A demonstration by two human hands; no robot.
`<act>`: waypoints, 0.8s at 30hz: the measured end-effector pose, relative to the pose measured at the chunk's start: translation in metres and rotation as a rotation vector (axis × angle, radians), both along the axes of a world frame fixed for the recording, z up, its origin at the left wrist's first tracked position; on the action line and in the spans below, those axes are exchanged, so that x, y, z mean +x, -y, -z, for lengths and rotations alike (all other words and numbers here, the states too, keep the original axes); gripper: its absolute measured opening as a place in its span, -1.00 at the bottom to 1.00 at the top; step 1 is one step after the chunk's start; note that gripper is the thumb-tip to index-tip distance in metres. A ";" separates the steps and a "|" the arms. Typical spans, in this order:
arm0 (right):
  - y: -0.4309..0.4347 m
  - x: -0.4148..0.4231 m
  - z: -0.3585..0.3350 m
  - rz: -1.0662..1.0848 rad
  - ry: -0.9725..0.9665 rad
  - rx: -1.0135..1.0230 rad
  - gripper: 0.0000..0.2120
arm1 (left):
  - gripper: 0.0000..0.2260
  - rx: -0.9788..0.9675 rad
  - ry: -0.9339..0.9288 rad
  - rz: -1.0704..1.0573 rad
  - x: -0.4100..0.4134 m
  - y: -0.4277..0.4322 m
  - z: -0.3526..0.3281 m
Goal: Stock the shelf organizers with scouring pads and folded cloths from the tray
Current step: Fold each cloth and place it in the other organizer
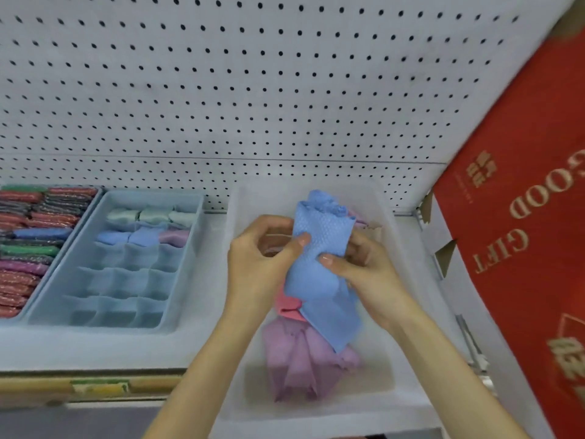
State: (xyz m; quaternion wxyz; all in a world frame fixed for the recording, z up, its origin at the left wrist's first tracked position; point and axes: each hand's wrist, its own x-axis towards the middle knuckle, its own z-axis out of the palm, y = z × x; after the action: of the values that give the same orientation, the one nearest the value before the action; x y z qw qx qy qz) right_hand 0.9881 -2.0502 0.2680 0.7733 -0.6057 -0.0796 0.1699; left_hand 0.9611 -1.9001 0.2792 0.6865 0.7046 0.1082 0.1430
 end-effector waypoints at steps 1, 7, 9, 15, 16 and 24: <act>0.003 -0.001 -0.001 0.027 0.003 0.015 -0.63 | -0.85 0.025 0.039 -0.002 0.001 0.005 -0.002; 0.018 -0.006 -0.007 0.056 0.024 0.018 -0.64 | -0.80 -0.231 -0.002 0.303 0.001 0.016 -0.012; 0.023 -0.007 -0.010 0.019 0.040 0.035 -0.66 | -0.74 -0.318 -0.045 0.407 0.002 0.014 -0.012; 0.033 -0.006 -0.006 0.069 0.027 0.046 -0.78 | -0.78 -0.233 -0.004 0.357 0.004 0.017 -0.018; 0.033 -0.006 -0.005 0.066 0.002 0.060 -0.75 | -0.79 -0.210 -0.004 0.349 0.003 0.018 -0.019; 0.027 -0.008 -0.008 -0.041 -0.216 0.249 -0.40 | -0.87 -0.084 -0.027 0.331 -0.009 0.018 -0.013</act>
State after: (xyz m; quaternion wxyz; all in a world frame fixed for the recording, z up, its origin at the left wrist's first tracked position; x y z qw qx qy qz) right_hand 0.9804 -2.0767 0.2760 0.8429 -0.4814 -0.0287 0.2387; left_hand 0.9523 -1.9183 0.2922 0.7280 0.6854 0.0059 0.0140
